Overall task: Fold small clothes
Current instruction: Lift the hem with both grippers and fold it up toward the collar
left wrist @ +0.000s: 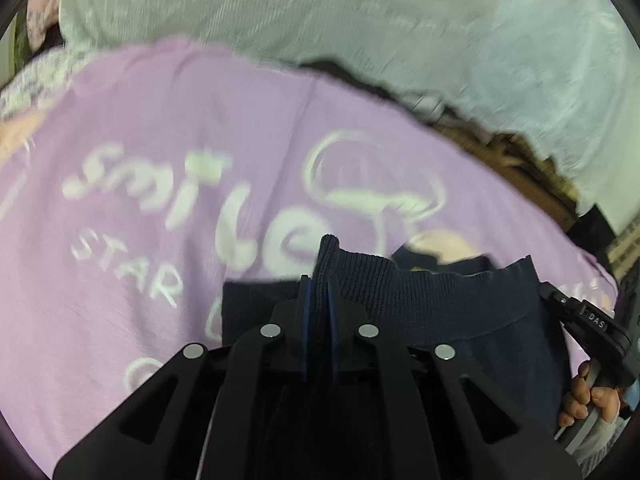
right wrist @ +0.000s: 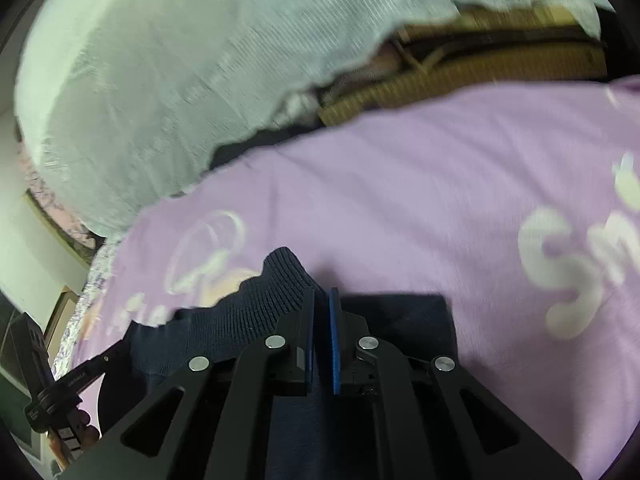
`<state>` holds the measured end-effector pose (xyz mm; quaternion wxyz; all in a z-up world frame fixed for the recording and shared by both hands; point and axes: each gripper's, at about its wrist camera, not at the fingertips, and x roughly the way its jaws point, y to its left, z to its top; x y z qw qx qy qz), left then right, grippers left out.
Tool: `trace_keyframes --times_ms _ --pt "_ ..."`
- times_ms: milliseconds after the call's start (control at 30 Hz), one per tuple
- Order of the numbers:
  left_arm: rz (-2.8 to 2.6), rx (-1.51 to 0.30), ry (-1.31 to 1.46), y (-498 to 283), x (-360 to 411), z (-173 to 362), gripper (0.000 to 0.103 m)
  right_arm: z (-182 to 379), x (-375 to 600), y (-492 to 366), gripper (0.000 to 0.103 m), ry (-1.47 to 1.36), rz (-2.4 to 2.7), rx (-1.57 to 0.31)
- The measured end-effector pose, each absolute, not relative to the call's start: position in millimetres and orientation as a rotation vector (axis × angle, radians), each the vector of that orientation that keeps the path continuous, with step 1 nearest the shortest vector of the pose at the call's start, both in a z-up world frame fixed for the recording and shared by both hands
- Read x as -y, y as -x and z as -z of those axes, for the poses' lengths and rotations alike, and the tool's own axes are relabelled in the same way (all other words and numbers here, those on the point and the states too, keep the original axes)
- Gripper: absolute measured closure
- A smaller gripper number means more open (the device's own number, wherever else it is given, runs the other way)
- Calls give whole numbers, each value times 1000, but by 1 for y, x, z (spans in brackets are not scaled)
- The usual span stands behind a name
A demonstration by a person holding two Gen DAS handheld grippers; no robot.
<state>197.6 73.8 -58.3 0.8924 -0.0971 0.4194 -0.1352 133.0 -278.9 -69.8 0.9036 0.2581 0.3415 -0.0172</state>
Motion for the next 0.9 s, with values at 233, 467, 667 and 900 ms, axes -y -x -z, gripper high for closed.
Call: trace_keyframes --times_ms 233,467,667,900 --pt "272 -862 189 -202 -73 64 94 80 280 -136 95 -549 32 -728" --pt "271 -867 229 -196 -79 61 89 79 282 -131 84 -552 33 -711" --pt "289 -777 224 -161 -82 34 61 56 275 -105 79 -506 32 -597" --pt "365 -732 120 -127 -39 24 52 32 226 -87 79 -411 -68 -562"
